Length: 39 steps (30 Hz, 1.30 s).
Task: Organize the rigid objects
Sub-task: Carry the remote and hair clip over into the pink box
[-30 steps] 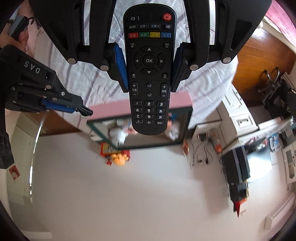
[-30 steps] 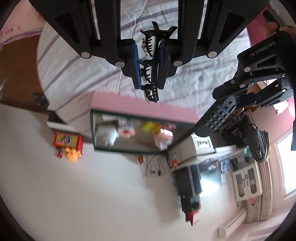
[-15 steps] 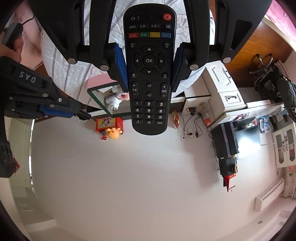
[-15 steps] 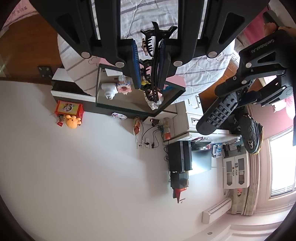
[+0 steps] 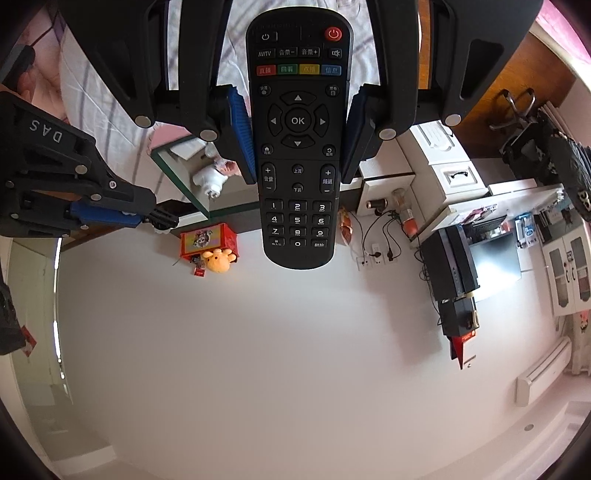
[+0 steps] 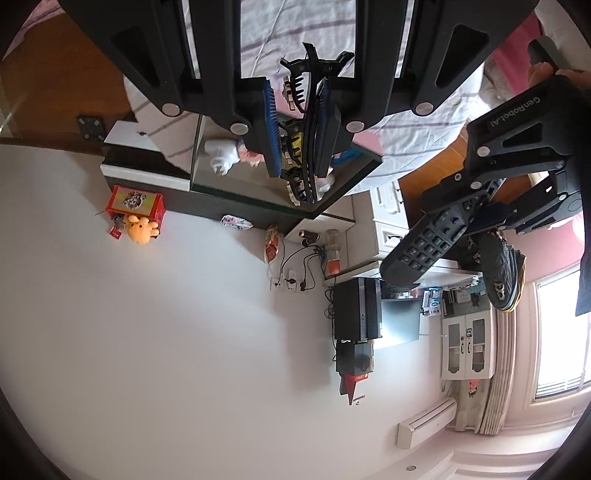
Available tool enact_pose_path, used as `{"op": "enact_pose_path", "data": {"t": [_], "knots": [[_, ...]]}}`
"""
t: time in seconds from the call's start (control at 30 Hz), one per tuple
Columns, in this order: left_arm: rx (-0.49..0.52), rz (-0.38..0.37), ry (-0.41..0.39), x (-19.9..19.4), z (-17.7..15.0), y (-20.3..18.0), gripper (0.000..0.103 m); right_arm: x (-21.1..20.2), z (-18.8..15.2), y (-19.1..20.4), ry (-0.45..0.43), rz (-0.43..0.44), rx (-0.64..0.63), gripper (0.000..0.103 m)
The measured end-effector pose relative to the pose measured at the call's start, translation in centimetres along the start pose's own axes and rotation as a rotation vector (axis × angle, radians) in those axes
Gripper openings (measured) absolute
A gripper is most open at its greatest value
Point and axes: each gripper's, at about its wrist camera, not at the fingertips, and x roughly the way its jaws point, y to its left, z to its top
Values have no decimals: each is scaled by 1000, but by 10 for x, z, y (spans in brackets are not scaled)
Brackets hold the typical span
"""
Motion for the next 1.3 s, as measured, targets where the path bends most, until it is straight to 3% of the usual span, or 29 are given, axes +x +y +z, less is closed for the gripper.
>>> {"op": "enact_pose_path", "data": {"t": [0.37, 0.47, 0.77, 0.9, 1.3], "knots": [[40, -60, 113, 111, 13, -18, 44, 83, 19, -35, 71, 3, 4, 18], [26, -94, 168, 148, 12, -16, 44, 116, 17, -44, 127, 7, 4, 18], [50, -52, 320, 241, -4, -12, 44, 210, -4, -61, 309, 30, 5, 19], [56, -51, 352, 257, -18, -14, 44, 231, -13, -64, 358, 43, 6, 19], [78, -31, 374, 259, -29, -14, 45, 247, -26, -68, 376, 55, 56, 19]]}}
